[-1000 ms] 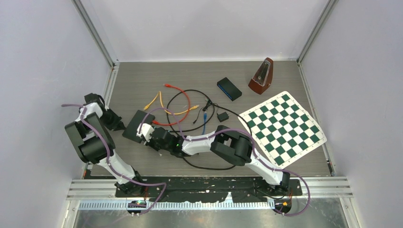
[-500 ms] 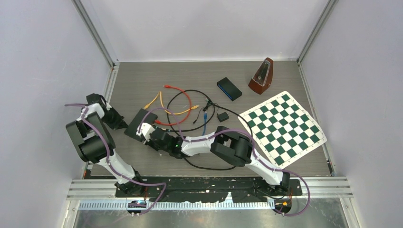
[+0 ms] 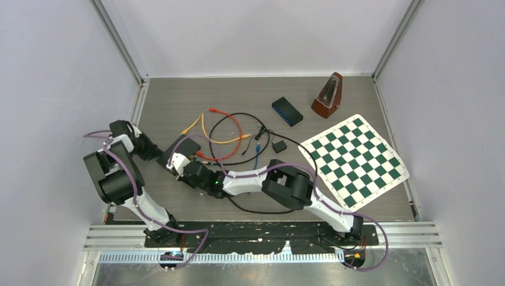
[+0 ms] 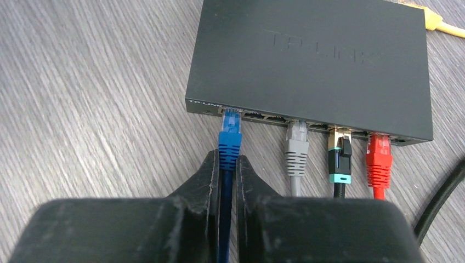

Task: Insert the plug into the switch port
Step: Insert the connector into the switch port.

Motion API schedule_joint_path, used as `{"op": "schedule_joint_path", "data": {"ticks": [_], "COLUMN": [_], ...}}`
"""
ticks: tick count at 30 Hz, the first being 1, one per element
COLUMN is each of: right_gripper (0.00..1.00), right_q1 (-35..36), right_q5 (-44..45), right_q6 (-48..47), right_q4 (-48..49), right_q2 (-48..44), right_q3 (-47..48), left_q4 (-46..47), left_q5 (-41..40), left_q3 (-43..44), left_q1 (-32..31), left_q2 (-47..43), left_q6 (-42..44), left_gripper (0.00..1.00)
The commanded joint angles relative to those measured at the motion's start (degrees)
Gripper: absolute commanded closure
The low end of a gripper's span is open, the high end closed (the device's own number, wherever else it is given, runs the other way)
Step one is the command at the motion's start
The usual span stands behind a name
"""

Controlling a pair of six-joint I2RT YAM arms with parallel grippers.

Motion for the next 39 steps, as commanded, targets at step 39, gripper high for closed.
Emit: {"op": "schedule_joint_path", "data": {"ticks": [39], "right_gripper": [0.95], "right_q1": [-4.7], "right_q5": [-3.7], "right_q6": [2.9], "right_q4": [11.1], "right_q2": [2.9], "right_q3": [5.0], "left_q4": [-0.8], "left_q5": [15.0], "left_q3": [-19.1], "left_q1": [-4.3], "left_q2": [-5.9], "left_q6": [-9.3], "left_gripper": [1.0]}}
